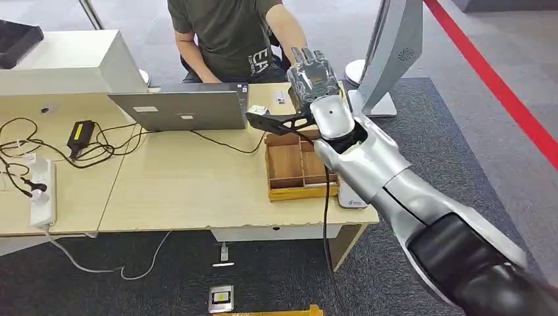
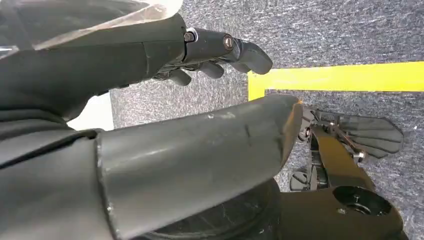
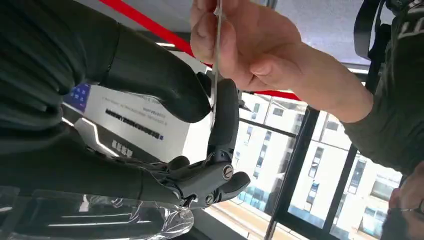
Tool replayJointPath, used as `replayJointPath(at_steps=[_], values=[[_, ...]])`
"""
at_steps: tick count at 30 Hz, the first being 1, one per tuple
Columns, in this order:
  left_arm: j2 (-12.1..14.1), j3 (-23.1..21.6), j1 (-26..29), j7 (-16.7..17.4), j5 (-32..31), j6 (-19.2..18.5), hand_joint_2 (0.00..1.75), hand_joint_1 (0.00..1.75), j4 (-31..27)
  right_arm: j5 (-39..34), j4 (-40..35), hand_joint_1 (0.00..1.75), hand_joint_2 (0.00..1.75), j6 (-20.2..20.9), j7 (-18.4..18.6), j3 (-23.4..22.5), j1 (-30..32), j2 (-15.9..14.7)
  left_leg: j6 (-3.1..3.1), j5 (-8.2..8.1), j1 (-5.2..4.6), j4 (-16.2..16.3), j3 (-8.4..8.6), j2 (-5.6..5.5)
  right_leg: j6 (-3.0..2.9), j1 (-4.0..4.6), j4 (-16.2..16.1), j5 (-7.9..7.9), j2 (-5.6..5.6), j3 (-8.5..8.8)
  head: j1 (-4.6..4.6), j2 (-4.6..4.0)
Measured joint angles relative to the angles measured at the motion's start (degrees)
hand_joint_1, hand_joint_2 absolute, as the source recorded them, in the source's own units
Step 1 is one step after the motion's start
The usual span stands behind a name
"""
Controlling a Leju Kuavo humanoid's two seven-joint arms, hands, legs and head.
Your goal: Pass the card to the sensor for recognition and then transmit it.
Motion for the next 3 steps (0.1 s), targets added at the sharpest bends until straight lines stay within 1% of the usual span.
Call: replayJointPath(at_steps=[2,3], values=[[-0.04,0.0,0.0,0.02,0.04,0.13,0.0,0.0,0.0,0.02,0.04,1.75,1.75,0.0,0.02,0.39,0.0,0.0,0.0,0.0,0.0,0.0,0.0,0.0,0.0,0.0,0.0,0.0,0.0,0.0,0.0,0.0],[-0.07,0.02,-0.01,0.15,0.2,0.33,0.0,0.0,0.0,0.09,0.11,0.0,1.75,0.04,0.09,0.55,0.0,0.0,0.0,0.0,0.0,0.0,0.0,0.0,0.0,0.0,0.0,0.0,0.0,0.0,-0.02,0.0]])
